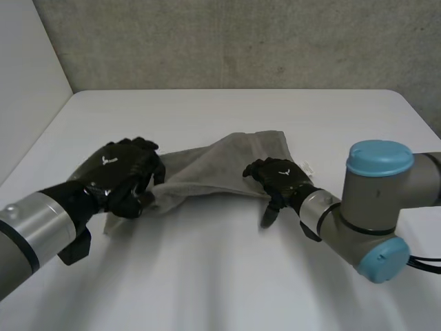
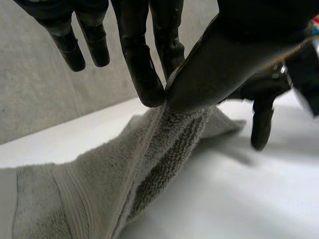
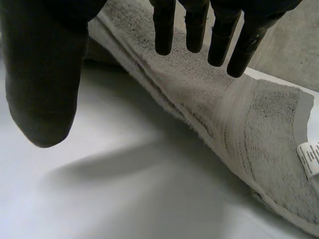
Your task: Fold the towel.
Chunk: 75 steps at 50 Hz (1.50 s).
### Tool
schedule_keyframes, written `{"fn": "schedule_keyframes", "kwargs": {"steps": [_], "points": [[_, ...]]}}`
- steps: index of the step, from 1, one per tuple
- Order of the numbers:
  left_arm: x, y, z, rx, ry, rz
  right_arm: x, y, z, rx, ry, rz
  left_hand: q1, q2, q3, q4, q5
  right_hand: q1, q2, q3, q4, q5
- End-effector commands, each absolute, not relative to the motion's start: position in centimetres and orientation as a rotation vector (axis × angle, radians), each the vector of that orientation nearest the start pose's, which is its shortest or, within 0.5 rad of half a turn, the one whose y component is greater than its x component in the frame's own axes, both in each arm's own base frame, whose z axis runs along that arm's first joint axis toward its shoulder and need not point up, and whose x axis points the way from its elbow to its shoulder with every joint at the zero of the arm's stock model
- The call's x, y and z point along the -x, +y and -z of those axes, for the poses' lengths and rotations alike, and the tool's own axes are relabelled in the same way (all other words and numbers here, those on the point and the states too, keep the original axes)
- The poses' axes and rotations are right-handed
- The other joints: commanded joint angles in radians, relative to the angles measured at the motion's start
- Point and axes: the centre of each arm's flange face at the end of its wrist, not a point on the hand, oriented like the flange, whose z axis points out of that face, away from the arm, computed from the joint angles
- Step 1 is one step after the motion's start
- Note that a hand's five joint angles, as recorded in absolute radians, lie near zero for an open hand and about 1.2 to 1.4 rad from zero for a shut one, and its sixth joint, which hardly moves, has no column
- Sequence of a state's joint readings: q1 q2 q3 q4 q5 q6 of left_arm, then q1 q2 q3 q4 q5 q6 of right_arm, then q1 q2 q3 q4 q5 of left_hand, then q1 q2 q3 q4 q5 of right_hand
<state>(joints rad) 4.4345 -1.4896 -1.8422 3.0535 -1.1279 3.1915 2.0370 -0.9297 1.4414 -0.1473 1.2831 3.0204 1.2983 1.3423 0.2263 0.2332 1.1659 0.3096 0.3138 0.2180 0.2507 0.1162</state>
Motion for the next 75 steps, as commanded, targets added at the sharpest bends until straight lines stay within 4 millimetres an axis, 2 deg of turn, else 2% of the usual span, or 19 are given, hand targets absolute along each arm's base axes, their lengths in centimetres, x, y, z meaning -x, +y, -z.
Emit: {"fn": "schedule_keyframes", "kwargs": {"steps": [1,2,4,5,6,10,12,13,15,16,18,23,29,35,38,40,51,60,75], "points": [[22.6,-19.0,-25.5,-0.917,2.789,2.145,-31.9,-28.4,-12.6,0.801,2.137,1.533,0.098,0.054,-0.052,-0.059,0.056,0.220,0.216,-0.043,-0.076,0.239],[22.6,-19.0,-25.5,-0.917,2.789,2.145,-31.9,-28.4,-12.6,0.801,2.137,1.533,0.098,0.054,-0.052,-0.059,0.056,0.222,0.217,-0.043,-0.076,0.241],[22.2,-19.4,-25.3,-0.887,2.784,2.139,-31.7,-28.8,-12.6,0.778,2.143,1.572,0.098,0.054,-0.052,-0.059,0.056,0.800,0.796,-0.043,-0.076,0.819],[22.2,-19.4,-25.3,-0.887,2.784,2.139,-31.7,-28.8,-12.6,0.778,2.143,1.572,0.098,0.054,-0.052,-0.059,0.056,0.803,0.799,-0.043,-0.076,0.822],[21.9,-19.7,-25.2,-0.869,2.783,2.134,-31.6,-29.1,-12.7,0.772,2.136,1.589,0.098,0.054,-0.052,-0.059,0.056,1.082,1.078,-0.043,-0.076,1.101],[20.8,-20.8,-24.5,-0.790,2.793,2.096,-31.1,-29.3,-13.2,0.763,2.126,1.618,0.098,0.054,-0.052,-0.059,0.056,1.087,1.083,-0.043,-0.076,1.106],[20.3,-21.2,-24.0,-0.760,2.802,2.075,-30.3,-29.1,-15.0,0.765,2.099,1.654,0.098,0.054,-0.052,-0.059,0.056,1.087,1.083,-0.043,-0.076,1.106],[20.3,-21.2,-24.0,-0.760,2.802,2.074,-30.3,-29.1,-15.0,0.765,2.099,1.654,0.098,0.054,-0.052,-0.059,0.056,1.087,1.083,-0.043,-0.076,1.106],[20.2,-21.7,-22.6,-0.761,2.836,2.032,-28.2,-29.2,-16.8,0.763,2.077,1.683,0.098,0.054,-0.052,-0.059,0.056,1.087,1.083,-0.043,-0.076,1.106],[20.2,-21.7,-22.6,-0.761,2.836,2.032,-28.2,-29.2,-16.8,0.763,2.077,1.683,0.098,0.054,-0.052,-0.059,0.056,1.087,1.083,-0.043,-0.076,1.106],[20.4,-22.3,-20.9,-0.763,2.887,1.969,-26.4,-28.7,-18.0,0.823,2.048,1.694,0.098,0.054,-0.052,-0.059,0.056,1.087,1.083,-0.043,-0.076,1.106],[20.9,-22.4,-18.9,-0.785,2.966,1.873,-24.8,-27.3,-18.8,0.900,2.027,1.714,0.098,0.054,-0.052,-0.059,0.056,1.087,1.083,-0.043,-0.076,1.106],[22.3,-22.0,-16.5,-0.857,3.047,1.764,-22.6,-26.8,-18.7,0.887,2.082,1.721,0.098,0.054,-0.052,-0.059,0.056,1.087,1.083,-0.043,-0.076,1.106],[22.7,-22.0,-15.3,-0.871,3.076,1.711,-21.9,-26.7,-18.3,0.876,2.095,1.699,-0.045,-0.089,-0.052,-0.059,-0.088,1.087,1.083,-0.043,-0.076,1.106],[23.3,-21.7,-14.8,-0.903,3.080,1.702,-21.5,-26.9,-18.2,0.867,2.093,1.682,-0.213,-0.257,-0.052,-0.059,-0.255,1.087,1.083,-0.043,-0.076,1.106],[24.0,-21.3,-14.8,-0.931,3.053,1.724,-21.1,-27.0,-18.4,0.853,2.095,1.669,-0.490,-0.534,-0.052,-0.059,-0.532,1.087,1.083,-0.043,-0.076,1.106],[26.3,-19.8,-15.0,-0.971,2.914,1.795,-19.9,-27.6,-19.5,0.809,2.111,1.705,-0.946,-0.990,-0.052,-0.059,-0.988,1.087,1.083,-0.043,-0.076,1.106],[28.0,-18.8,-14.2,-1.039,2.861,1.810,-19.8,-27.7,-19.4,0.783,2.118,1.694,-1.000,-1.044,-0.052,-0.059,-1.042,1.087,1.083,-0.043,-0.076,1.106],[28.9,-22.2,-12.6,-0.892,2.754,1.845,-19.8,-27.7,-19.3,0.736,2.123,1.669,-0.912,-0.956,-0.052,-0.059,-0.954,1.087,1.083,-0.043,-0.076,1.106]]}}
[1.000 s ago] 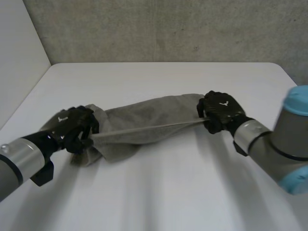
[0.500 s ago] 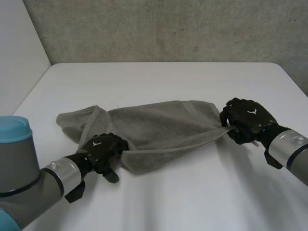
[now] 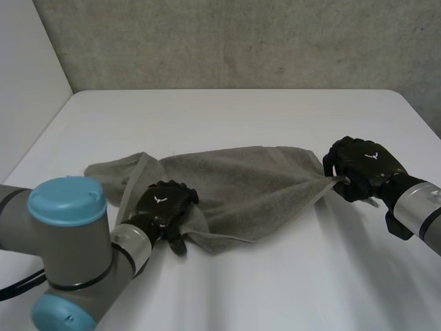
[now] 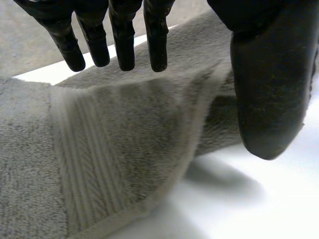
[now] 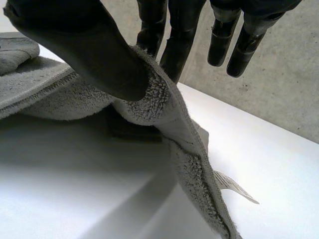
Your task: Fold the towel.
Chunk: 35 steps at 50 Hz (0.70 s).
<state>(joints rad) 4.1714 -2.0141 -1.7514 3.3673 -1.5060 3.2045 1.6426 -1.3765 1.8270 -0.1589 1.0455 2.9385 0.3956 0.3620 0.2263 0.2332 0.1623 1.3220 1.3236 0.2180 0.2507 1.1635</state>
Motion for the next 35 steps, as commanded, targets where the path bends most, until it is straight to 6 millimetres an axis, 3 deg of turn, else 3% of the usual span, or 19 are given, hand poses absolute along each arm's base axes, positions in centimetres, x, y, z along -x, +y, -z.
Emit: {"fn": "schedule_keyframes", "kwargs": {"steps": [1,15,23,30,35], "points": [[29.0,-22.3,-12.4,-0.889,2.754,1.842,-19.8,-27.7,-19.3,0.736,2.123,1.669,0.026,0.060,-0.052,-0.059,0.085,0.074,0.073,-0.043,-0.076,0.058],[28.3,-23.0,-12.7,-0.811,2.720,1.847,-19.1,-28.1,-19.7,0.712,2.152,1.660,0.399,0.433,-0.052,-0.059,0.458,0.074,0.073,-0.043,-0.076,0.058],[25.5,-24.5,-16.2,-0.681,2.586,1.981,-18.8,-28.0,-20.5,0.715,2.158,1.625,0.408,0.442,-0.052,-0.059,0.467,0.074,0.073,-0.043,-0.076,0.058],[24.8,-23.2,-19.3,-0.717,2.457,2.084,-19.1,-26.9,-21.9,0.733,2.114,1.614,0.396,0.430,-0.052,-0.059,0.455,0.074,0.073,-0.043,-0.076,0.058],[24.6,-22.9,-19.7,-0.715,2.446,2.098,-19.3,-26.3,-22.5,0.741,2.101,1.622,0.414,0.447,-0.052,-0.059,0.473,0.074,0.073,-0.043,-0.076,0.058]]}}
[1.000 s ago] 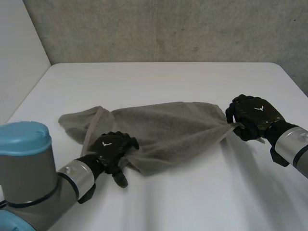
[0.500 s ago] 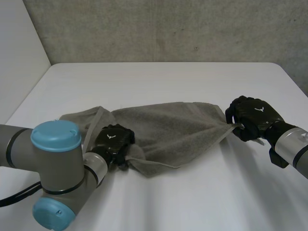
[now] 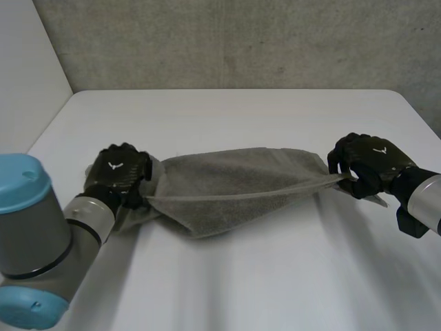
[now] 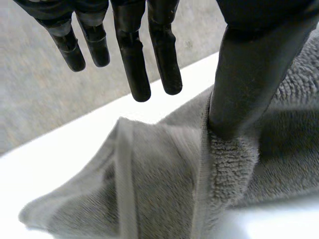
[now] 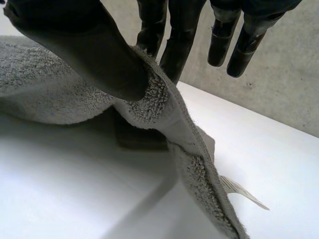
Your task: Fold the towel.
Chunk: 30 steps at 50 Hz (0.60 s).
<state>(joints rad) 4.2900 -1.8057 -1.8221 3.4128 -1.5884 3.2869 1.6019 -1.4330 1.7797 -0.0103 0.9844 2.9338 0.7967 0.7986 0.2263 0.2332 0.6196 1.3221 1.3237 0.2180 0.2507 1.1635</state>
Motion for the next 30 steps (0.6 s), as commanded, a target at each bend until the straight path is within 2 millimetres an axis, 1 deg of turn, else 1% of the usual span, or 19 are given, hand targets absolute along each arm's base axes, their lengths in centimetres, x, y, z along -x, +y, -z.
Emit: {"fn": "schedule_keyframes", "kwargs": {"steps": [1,4,6,7,9,10,12,24,27,28,29,30], "points": [[24.5,-22.9,-19.5,-0.714,2.452,2.089,-19.3,-26.3,-22.5,0.741,2.101,1.622,0.033,0.031,-0.052,-0.059,0.036,0.074,0.073,-0.043,-0.076,0.058],[24.5,-23.0,-19.1,-0.716,2.463,2.072,-19.3,-26.1,-22.7,0.744,2.097,1.626,0.092,0.090,-0.052,-0.059,0.095,0.074,0.073,-0.043,-0.076,0.058],[24.6,-22.9,-17.9,-0.736,2.498,2.020,-19.3,-26.1,-22.7,0.744,2.097,1.626,0.121,0.120,-0.052,-0.059,0.124,0.074,0.073,-0.043,-0.076,0.058],[24.6,-22.9,-17.9,-0.736,2.498,2.020,-19.3,-26.1,-22.7,0.744,2.097,1.626,0.121,0.120,-0.052,-0.059,0.124,0.074,0.073,-0.043,-0.076,0.058],[24.7,-23.0,-16.2,-0.757,2.547,1.946,-19.2,-26.2,-22.7,0.742,2.099,1.629,0.121,0.120,-0.052,-0.059,0.124,0.074,0.073,-0.043,-0.076,0.058],[24.7,-23.0,-16.2,-0.757,2.547,1.945,-19.2,-26.2,-22.7,0.742,2.099,1.629,0.121,0.120,-0.052,-0.059,0.124,0.074,0.073,-0.043,-0.076,0.058],[24.9,-23.0,-15.2,-0.782,2.582,1.898,-19.2,-26.3,-22.7,0.744,2.099,1.630,0.118,0.117,-0.052,-0.059,0.121,0.074,0.073,-0.043,-0.076,0.058],[24.6,-23.3,-14.1,-0.805,2.601,1.846,-19.2,-26.4,-22.5,0.747,2.103,1.625,0.086,0.084,-0.052,-0.059,0.089,0.074,0.073,-0.043,-0.076,0.058],[24.7,-23.2,-13.5,-0.809,2.616,1.823,-19.3,-26.3,-22.4,0.748,2.103,1.618,0.030,0.029,-0.052,-0.059,0.033,0.074,0.073,-0.043,-0.076,0.058],[24.8,-23.1,-13.3,-0.817,2.620,1.817,-19.3,-26.3,-22.4,0.748,2.103,1.618,-0.031,-0.033,-0.052,-0.059,-0.028,0.074,0.073,-0.043,-0.076,0.058],[24.8,-23.1,-13.3,-0.817,2.620,1.817,-19.3,-26.3,-22.4,0.748,2.103,1.618,-0.031,-0.033,-0.052,-0.059,-0.029,0.074,0.073,-0.043,-0.076,0.058],[24.8,-23.1,-13.2,-0.820,2.622,1.813,-19.3,-26.3,-22.4,0.748,2.104,1.616,-0.081,-0.083,-0.052,-0.059,-0.078,0.074,0.073,-0.043,-0.076,0.058]]}}
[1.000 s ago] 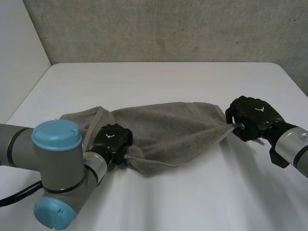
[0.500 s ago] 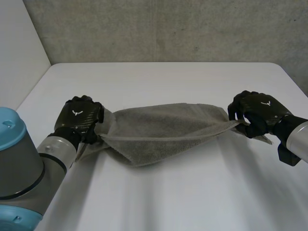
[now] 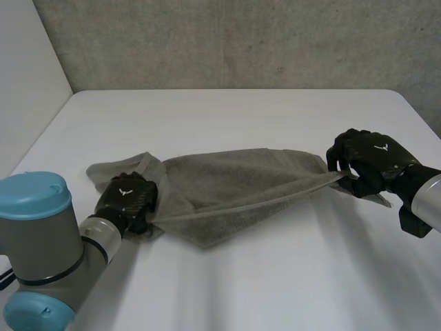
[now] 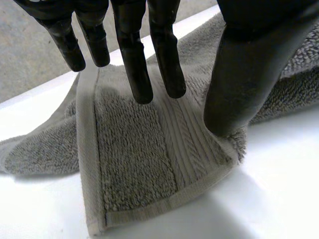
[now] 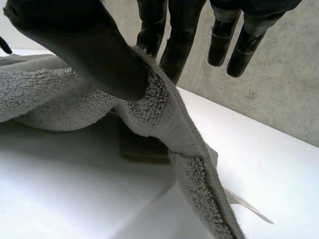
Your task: Fold the towel.
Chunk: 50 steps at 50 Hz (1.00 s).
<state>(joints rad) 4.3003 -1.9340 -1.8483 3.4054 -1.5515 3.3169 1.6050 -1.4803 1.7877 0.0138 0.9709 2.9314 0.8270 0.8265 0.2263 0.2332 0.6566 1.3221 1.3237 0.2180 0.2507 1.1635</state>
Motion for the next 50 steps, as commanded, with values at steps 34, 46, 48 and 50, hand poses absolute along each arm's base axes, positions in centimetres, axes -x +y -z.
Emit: {"fn": "schedule_keyframes", "kwargs": {"steps": [34,46,48,50], "points": [[26.6,-21.4,-12.3,-0.921,2.656,1.799,-19.4,-26.3,-21.8,0.754,2.112,1.595,-0.205,-0.205,-0.052,-0.059,-0.210,0.074,0.073,-0.043,-0.076,0.058],[27.0,-23.2,-12.5,-0.851,2.649,1.842,-19.2,-26.6,-21.7,0.749,2.122,1.595,0.569,0.570,-0.052,-0.059,0.565,0.074,0.073,-0.043,-0.076,0.058],[27.0,-23.4,-13.3,-0.816,2.651,1.880,-19.2,-26.7,-21.9,0.742,2.123,1.601,0.569,0.570,-0.052,-0.059,0.565,0.074,0.073,-0.043,-0.076,0.058],[26.1,-24.1,-18.2,-0.702,2.567,2.089,-19.1,-26.7,-22.2,0.742,2.120,1.611,0.569,0.570,-0.052,-0.059,0.565,0.074,0.073,-0.043,-0.076,0.058]]}}
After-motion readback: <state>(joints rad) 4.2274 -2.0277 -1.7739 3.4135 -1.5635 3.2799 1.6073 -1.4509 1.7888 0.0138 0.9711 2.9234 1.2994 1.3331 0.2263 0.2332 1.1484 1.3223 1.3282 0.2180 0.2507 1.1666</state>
